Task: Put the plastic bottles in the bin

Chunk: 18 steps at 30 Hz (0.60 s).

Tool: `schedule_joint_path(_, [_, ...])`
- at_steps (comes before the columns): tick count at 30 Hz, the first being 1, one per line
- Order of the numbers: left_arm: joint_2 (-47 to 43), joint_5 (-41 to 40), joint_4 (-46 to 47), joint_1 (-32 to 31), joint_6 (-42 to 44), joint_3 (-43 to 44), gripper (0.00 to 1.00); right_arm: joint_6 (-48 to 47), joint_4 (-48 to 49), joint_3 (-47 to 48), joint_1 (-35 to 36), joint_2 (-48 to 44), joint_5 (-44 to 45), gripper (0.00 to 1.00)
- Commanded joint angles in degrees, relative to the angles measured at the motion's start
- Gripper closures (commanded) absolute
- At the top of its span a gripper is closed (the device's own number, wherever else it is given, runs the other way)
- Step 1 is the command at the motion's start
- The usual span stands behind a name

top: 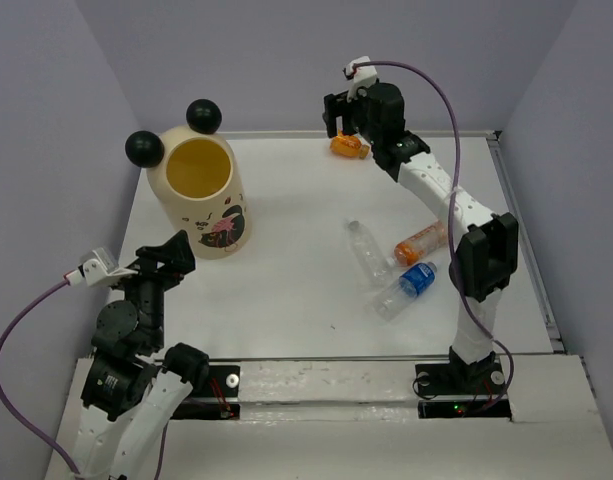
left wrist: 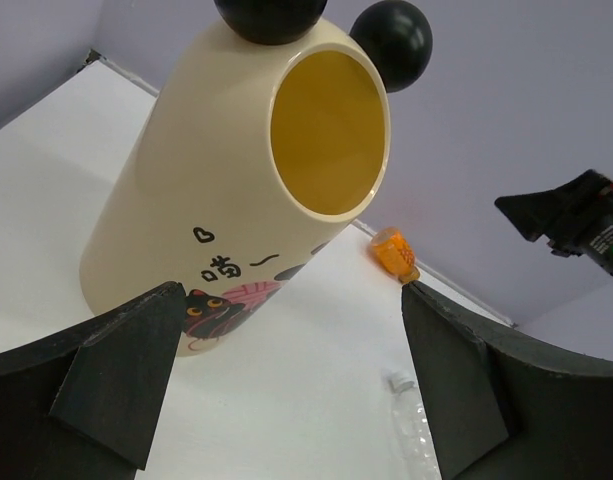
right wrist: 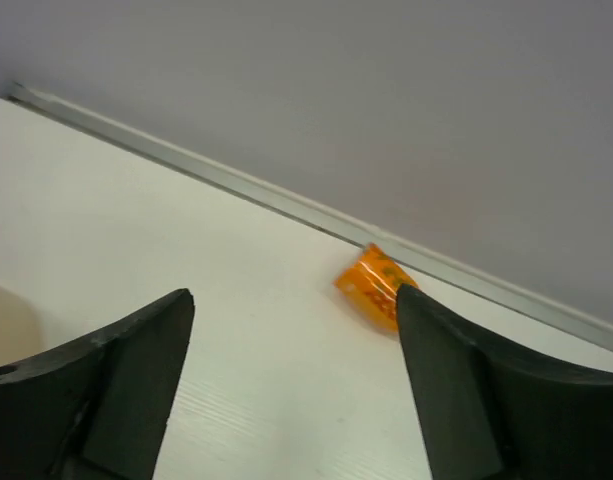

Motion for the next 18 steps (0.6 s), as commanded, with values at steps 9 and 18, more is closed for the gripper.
schedule_joint_path(9, [6.4,1.2,5.8,-1.3,3.7,2.1,0.01,-24.8,-16.6,24.7,-8.1,24.8,1.4,0.00])
schedule_joint_path(18, [6.8,0.7,8.6,-1.4,6.0,0.7,0.01,-32.1,-10.3,43.0,-8.6,45.7,5.7,0.00])
